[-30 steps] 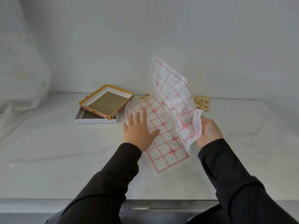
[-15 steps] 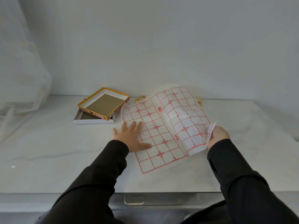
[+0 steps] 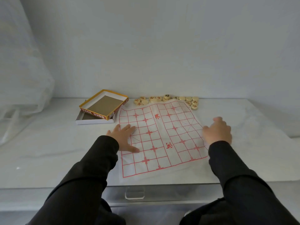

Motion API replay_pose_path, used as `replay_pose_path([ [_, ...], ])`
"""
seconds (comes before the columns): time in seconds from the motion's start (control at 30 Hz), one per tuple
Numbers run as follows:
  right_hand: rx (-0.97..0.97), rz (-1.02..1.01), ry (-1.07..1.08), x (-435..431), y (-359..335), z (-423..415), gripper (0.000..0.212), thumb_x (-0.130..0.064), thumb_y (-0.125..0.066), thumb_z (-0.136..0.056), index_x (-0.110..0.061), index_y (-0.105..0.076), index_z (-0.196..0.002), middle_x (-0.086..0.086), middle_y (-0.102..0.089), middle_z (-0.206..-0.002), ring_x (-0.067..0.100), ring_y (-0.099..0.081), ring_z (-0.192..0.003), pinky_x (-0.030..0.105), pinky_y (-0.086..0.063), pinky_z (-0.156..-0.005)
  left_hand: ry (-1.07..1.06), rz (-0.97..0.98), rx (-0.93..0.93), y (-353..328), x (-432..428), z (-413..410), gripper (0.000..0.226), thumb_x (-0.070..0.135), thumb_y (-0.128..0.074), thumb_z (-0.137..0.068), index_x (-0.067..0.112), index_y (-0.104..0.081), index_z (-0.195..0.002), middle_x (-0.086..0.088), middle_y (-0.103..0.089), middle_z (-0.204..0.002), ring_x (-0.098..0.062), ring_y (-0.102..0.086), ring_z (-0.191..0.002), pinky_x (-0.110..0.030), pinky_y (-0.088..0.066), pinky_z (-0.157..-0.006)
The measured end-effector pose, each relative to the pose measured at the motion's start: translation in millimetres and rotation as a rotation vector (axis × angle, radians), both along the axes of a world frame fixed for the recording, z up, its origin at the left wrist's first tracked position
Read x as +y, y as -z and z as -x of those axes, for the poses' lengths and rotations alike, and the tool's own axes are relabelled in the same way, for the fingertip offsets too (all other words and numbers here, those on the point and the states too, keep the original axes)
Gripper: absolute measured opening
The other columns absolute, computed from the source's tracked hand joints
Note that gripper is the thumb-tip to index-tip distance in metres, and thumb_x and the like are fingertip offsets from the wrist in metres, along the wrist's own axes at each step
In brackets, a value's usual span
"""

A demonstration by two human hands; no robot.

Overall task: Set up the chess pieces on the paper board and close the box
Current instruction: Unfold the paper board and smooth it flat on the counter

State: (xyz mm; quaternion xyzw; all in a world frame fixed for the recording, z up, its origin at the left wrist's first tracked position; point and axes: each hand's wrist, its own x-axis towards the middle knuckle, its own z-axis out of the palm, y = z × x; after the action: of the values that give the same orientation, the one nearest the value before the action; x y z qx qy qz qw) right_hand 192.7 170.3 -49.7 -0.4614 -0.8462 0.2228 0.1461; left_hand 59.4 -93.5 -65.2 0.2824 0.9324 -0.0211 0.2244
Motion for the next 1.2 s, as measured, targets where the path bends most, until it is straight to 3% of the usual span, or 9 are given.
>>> replay_pose_path([
  [0.07,-0.170,-0.279,-0.170,-17,0,0,0.044,-0.026,-0.054,-0.092,-0.010,-0.044,-0.132,0.011,-0.051,-0.132,0.029,-0.046,-0.123,0.040,-0.041,-0.101,0.001,0.019,-0.013,-3,-2,-2,0.102,0.064,-0.060,-0.074,0.030,0.000,-0.149,0.005,0.005,-0.158,-0.029,0.006,-0.144,-0.057,-0.007,-0.113],
  [0.13,-0.326,-0.368,-0.291,-31,7,5,0.046,-0.035,-0.048,-0.094,-0.013,-0.041,-0.134,0.008,-0.046,-0.137,0.026,-0.040,-0.129,0.043,-0.034,-0.109,0.000,0.043,-0.001,-6,-2,-6,0.101,0.064,-0.062,-0.073,0.031,-0.003,-0.149,0.004,-0.001,-0.158,-0.029,0.001,-0.144,-0.058,-0.005,-0.112],
  [0.27,-0.520,-0.290,-0.394,-55,17,8,0.068,-0.059,-0.033,-0.092,-0.015,-0.025,-0.144,0.010,-0.032,-0.150,0.029,-0.028,-0.139,0.049,-0.021,-0.114,-0.022,0.076,0.096,-17,7,-21,0.084,0.069,-0.049,-0.078,0.032,-0.017,-0.147,-0.001,-0.030,-0.151,-0.029,-0.023,-0.139,-0.059,-0.009,-0.112],
  [0.4,-0.664,-0.224,-0.454,-66,21,10,0.087,-0.073,-0.034,-0.084,-0.018,-0.013,-0.149,0.010,-0.019,-0.156,0.030,-0.019,-0.143,0.051,-0.017,-0.113,-0.129,-0.026,0.222,-24,16,-29,0.068,0.067,-0.036,-0.086,0.028,-0.033,-0.141,-0.002,-0.046,-0.141,-0.026,-0.036,-0.133,-0.057,-0.015,-0.112],
  [0.5,-0.652,-0.160,-0.483,-64,20,12,0.088,-0.072,-0.044,-0.081,-0.020,-0.017,-0.147,0.009,-0.020,-0.155,0.029,-0.020,-0.142,0.053,-0.019,-0.113,-0.061,-0.067,0.301,-15,20,-31,0.070,0.063,-0.042,-0.086,0.028,-0.027,-0.144,-0.002,-0.039,-0.145,-0.027,-0.031,-0.135,-0.055,-0.021,-0.110],
  [0.7,-0.655,-0.045,-0.573,-45,9,16,0.091,-0.060,-0.063,-0.077,-0.023,-0.019,-0.147,0.003,-0.021,-0.155,0.028,-0.021,-0.142,0.057,-0.018,-0.113,0.090,-0.197,0.277,-5,30,-31,0.076,0.058,-0.046,-0.087,0.027,-0.012,-0.149,-0.001,-0.010,-0.157,-0.028,-0.005,-0.144,-0.052,-0.011,-0.115],
  [0.9,-0.725,-0.026,-0.689,-34,-1,14,0.098,-0.043,-0.074,-0.075,-0.026,-0.012,-0.149,-0.002,-0.019,-0.156,0.026,-0.020,-0.142,0.056,-0.017,-0.113,0.199,-0.112,0.192,4,32,-32,0.090,0.064,-0.049,-0.082,0.029,-0.001,-0.149,0.001,0.002,-0.158,-0.028,0.004,-0.144,-0.053,-0.005,-0.114],
  [1.07,-0.733,-0.031,-0.674,-32,-4,12,0.102,-0.036,-0.074,-0.077,-0.026,-0.005,-0.150,-0.001,-0.011,-0.158,0.028,-0.012,-0.145,0.056,-0.012,-0.115,0.201,-0.060,0.149,7,32,-35,0.091,0.066,-0.048,-0.081,0.028,-0.001,-0.149,0.001,-0.001,-0.158,-0.027,-0.002,-0.144,-0.052,-0.008,-0.115],
  [1.2,-0.547,-0.105,-0.487,-37,4,10,0.087,-0.055,-0.053,-0.087,-0.022,-0.004,-0.151,0.005,-0.010,-0.159,0.030,-0.010,-0.145,0.057,-0.010,-0.114,0.149,0.021,0.131,4,28,-37,0.093,0.068,-0.052,-0.078,0.029,-0.004,-0.149,-0.003,-0.013,-0.156,-0.029,-0.021,-0.140,-0.050,-0.024,-0.111],
])
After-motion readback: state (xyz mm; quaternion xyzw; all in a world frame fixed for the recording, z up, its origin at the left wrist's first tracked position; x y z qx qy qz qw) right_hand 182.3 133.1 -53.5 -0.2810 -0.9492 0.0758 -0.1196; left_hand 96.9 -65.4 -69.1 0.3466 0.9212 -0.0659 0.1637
